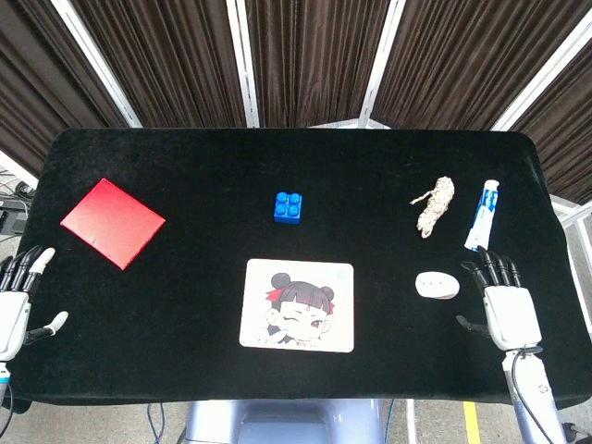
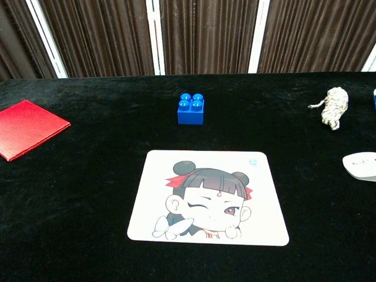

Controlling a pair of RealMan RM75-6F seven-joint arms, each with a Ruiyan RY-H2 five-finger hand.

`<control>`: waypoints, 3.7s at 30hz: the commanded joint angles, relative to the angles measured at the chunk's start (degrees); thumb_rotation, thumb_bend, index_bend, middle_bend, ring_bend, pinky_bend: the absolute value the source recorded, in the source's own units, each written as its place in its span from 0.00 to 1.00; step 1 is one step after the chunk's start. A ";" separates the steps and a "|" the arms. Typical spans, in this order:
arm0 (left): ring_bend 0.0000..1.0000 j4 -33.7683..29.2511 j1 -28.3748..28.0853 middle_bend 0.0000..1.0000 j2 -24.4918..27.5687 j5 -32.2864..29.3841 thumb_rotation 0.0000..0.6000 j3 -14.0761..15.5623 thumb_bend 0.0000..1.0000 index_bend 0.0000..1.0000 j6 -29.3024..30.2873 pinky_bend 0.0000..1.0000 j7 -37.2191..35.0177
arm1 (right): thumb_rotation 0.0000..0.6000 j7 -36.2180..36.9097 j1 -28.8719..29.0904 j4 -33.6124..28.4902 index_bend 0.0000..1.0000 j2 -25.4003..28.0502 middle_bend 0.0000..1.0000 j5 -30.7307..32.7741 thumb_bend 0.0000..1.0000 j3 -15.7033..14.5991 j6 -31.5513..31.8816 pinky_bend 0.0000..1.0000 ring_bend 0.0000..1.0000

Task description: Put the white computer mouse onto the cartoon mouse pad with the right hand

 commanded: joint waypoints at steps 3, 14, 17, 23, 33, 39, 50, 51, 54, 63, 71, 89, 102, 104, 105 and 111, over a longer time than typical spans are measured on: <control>0.00 0.01 0.00 0.00 -0.02 0.00 1.00 -0.01 0.24 0.00 0.02 0.00 -0.05 | 1.00 0.00 0.16 -0.18 0.18 0.01 0.00 -0.11 0.07 -0.08 -0.24 0.00 0.00; 0.00 -0.08 -0.03 0.00 -0.01 -0.12 1.00 -0.04 0.23 0.00 -0.07 0.00 0.09 | 1.00 -2.54 1.43 -1.94 0.18 0.10 0.00 2.54 0.07 0.33 -2.97 0.00 0.00; 0.00 -0.08 -0.01 0.00 -0.03 -0.08 1.00 -0.04 0.23 0.00 0.00 0.00 0.11 | 1.00 -4.47 2.27 -2.70 0.18 -0.44 0.00 3.67 0.07 0.85 -3.81 0.00 0.00; 0.00 -0.05 -0.04 0.00 -0.07 -0.15 1.00 -0.10 0.24 0.00 -0.02 0.00 0.04 | 1.00 -8.57 4.43 -3.03 0.18 -3.62 0.00 6.87 0.07 2.55 -5.09 0.00 0.00; 0.00 0.02 -0.29 0.00 -0.06 -0.41 1.00 -0.15 0.24 0.00 -0.57 0.00 0.15 | 1.00 -15.57 8.08 0.56 0.18 -12.76 0.00 16.03 0.07 5.13 -6.33 0.00 0.00; 0.00 -0.13 -0.55 0.00 -0.02 -0.66 1.00 -0.19 0.24 0.00 -1.06 0.00 0.66 | 1.00 -16.74 9.09 2.97 0.17 -15.96 0.00 18.81 0.07 5.07 -6.89 0.00 0.00; 0.00 -0.22 -0.72 0.00 -0.05 -0.94 1.00 -0.31 0.23 0.00 -1.32 0.00 0.61 | 1.00 -17.21 11.12 9.03 0.04 -19.90 0.00 22.56 0.08 6.15 -8.50 0.00 0.00; 0.00 -0.21 -0.76 0.00 -0.06 -0.95 1.00 -0.32 0.24 0.00 -1.37 0.00 0.62 | 1.00 -17.24 11.36 9.90 0.04 -20.20 0.00 22.89 0.08 6.20 -8.81 0.00 0.00; 0.00 -0.20 -0.84 0.00 -0.11 -1.03 1.00 -0.37 0.24 0.00 -1.45 0.00 0.72 | 1.00 -17.15 11.88 12.19 0.04 -20.89 0.00 23.60 0.09 6.38 -9.40 0.00 0.00; 0.00 -0.60 -1.17 0.00 -0.23 -1.87 1.00 -0.65 0.23 0.00 -2.09 0.00 1.41 | 1.00 -16.23 12.54 16.16 0.04 -21.52 0.00 26.09 0.10 7.03 -11.14 0.00 0.00; 0.00 -0.66 -1.16 0.00 -0.10 -1.89 1.00 -0.59 0.23 0.00 -2.10 0.00 1.13 | 1.00 -16.50 13.13 19.04 0.04 -22.48 0.00 27.92 0.10 6.86 -12.38 0.00 0.00; 0.00 -0.59 -1.22 0.00 -0.16 -1.89 1.00 -0.57 0.24 0.00 -2.03 0.00 1.15 | 1.00 -16.51 15.82 23.78 0.04 -24.42 0.00 30.92 0.18 9.12 -14.35 0.00 0.00; 0.00 -0.55 -1.24 0.00 -0.26 -1.93 1.00 -0.59 0.24 0.00 -1.92 0.00 1.41 | 1.00 -17.13 18.77 28.02 0.04 -26.28 0.00 32.72 0.18 10.99 -16.38 0.00 0.00; 0.00 -0.57 -1.25 0.00 -0.28 -1.98 1.00 -0.61 0.24 0.00 -1.95 0.00 1.34 | 1.00 -17.32 19.27 28.72 0.04 -26.51 0.00 32.99 0.18 11.29 -16.57 0.00 0.00; 0.00 -0.56 -1.24 0.00 -0.28 -1.96 1.00 -0.61 0.24 0.00 -1.90 0.00 1.30 | 1.00 -17.47 19.48 29.10 0.04 -26.62 0.00 33.09 0.18 11.35 -16.64 0.00 0.00; 0.00 -0.45 -1.23 0.00 -0.32 -1.78 1.00 -0.57 0.23 0.00 -1.77 0.00 1.22 | 1.00 -18.31 20.33 31.66 0.04 -27.29 0.00 33.99 0.18 11.39 -17.39 0.00 0.00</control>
